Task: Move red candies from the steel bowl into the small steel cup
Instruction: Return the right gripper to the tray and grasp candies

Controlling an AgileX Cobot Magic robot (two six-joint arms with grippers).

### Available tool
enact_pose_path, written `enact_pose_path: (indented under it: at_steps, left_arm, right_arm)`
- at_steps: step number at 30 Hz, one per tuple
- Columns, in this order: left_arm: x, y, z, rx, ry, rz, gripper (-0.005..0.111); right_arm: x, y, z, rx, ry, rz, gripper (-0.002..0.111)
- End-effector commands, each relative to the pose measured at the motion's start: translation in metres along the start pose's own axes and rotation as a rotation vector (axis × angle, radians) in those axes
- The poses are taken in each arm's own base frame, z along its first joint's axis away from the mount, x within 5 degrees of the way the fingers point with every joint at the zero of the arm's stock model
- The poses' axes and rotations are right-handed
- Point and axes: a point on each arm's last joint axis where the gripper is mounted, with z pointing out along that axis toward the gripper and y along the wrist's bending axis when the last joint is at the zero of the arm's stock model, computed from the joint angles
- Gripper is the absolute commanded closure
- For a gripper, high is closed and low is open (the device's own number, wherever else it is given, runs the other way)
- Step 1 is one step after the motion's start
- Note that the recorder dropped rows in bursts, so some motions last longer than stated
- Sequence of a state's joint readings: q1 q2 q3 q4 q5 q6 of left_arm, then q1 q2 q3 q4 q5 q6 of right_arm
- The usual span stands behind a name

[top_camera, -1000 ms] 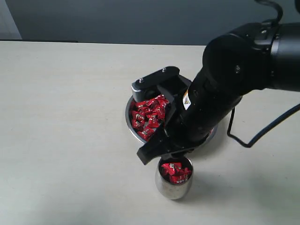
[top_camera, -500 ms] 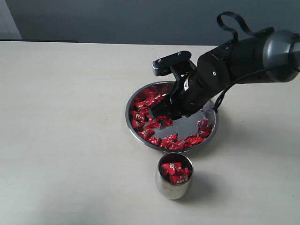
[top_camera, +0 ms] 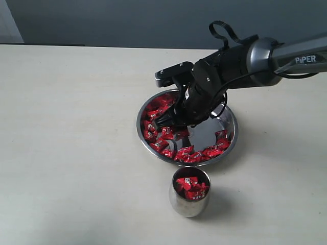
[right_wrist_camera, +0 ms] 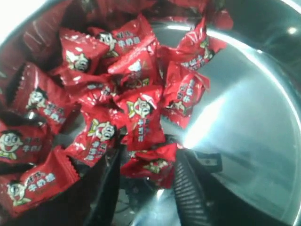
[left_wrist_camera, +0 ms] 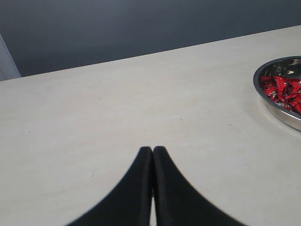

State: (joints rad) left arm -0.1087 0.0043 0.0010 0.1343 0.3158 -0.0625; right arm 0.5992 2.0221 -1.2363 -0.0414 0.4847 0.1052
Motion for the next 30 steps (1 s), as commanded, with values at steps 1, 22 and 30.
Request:
enact_pose_path:
  at_steps: [1,22,30]
  left_arm:
    - [-0.001,0.0,0.0,0.005,-0.011,-0.005,0.106]
    - [-0.001,0.0,0.0,0.005,-0.011,-0.005,0.106]
    - [-0.001,0.0,0.0,0.005,-0.011,-0.005,0.106]
  right_arm:
    - [0.001,-0.004,0.004,0.007,0.028,0.008,0.07]
    - [-0.005,-0.008,0.004,-0.005,-0.042,0.044,0.109]
    - [-0.008,-0.007,-0.03,-0.006,-0.036,0.046,0.109]
